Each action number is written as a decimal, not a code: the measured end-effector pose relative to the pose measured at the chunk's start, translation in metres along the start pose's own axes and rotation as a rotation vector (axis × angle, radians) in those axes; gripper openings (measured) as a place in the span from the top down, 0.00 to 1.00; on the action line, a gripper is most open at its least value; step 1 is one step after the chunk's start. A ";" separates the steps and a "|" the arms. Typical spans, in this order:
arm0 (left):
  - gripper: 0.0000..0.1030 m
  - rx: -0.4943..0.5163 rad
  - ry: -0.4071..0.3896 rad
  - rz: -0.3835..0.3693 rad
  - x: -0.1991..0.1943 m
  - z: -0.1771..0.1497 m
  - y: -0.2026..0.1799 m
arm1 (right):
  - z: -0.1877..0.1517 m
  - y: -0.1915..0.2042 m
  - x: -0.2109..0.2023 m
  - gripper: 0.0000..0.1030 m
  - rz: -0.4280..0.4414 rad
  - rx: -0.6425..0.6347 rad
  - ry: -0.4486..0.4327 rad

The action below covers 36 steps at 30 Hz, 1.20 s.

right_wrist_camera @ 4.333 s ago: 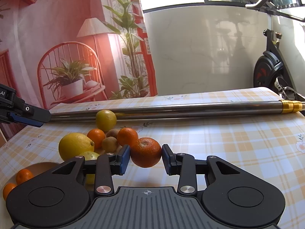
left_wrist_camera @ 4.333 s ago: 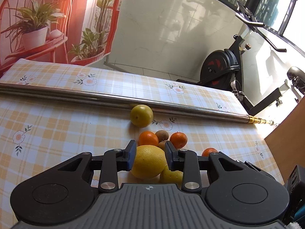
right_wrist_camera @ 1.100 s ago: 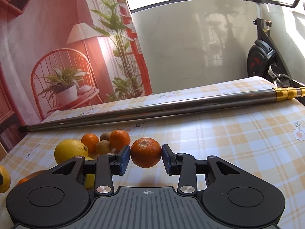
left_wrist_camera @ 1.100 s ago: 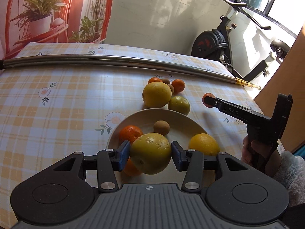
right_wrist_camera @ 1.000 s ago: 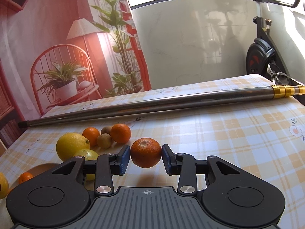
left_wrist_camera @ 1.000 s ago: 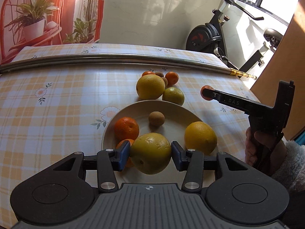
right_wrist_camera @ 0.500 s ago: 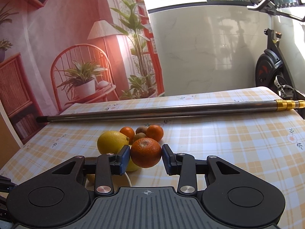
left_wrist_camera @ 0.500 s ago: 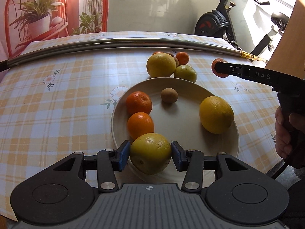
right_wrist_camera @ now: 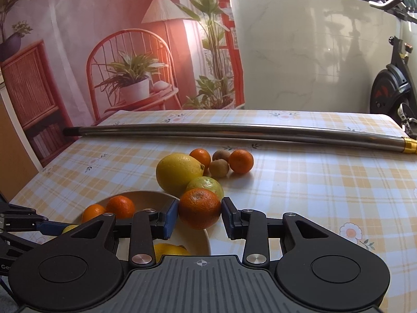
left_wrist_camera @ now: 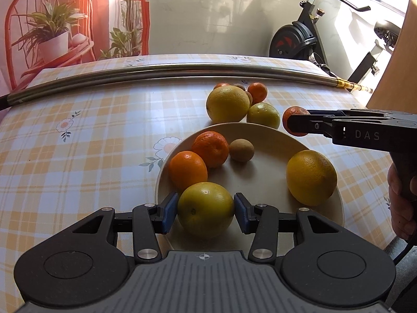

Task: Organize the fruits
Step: 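Carry the grapefruit over the plate with the left gripper while the right releases the mandarin there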

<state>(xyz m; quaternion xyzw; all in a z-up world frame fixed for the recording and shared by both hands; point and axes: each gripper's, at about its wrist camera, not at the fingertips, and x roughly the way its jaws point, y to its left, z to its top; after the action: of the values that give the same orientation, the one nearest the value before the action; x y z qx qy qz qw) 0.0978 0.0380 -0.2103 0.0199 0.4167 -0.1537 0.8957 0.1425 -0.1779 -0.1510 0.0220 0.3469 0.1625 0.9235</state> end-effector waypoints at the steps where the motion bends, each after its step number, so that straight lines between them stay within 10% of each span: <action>1: 0.52 -0.006 -0.004 0.000 0.000 0.000 0.000 | 0.000 0.001 0.001 0.67 0.005 -0.006 0.006; 15: 0.52 -0.026 -0.046 0.020 -0.012 -0.008 -0.002 | 0.006 0.043 0.037 0.67 0.006 -0.177 0.188; 36: 0.52 -0.069 -0.142 0.044 -0.029 -0.012 -0.001 | -0.006 0.042 -0.014 0.63 -0.047 -0.207 0.092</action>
<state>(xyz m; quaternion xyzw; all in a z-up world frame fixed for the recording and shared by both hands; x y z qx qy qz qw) 0.0710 0.0462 -0.1969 -0.0126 0.3565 -0.1209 0.9264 0.1168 -0.1426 -0.1401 -0.0892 0.3707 0.1768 0.9074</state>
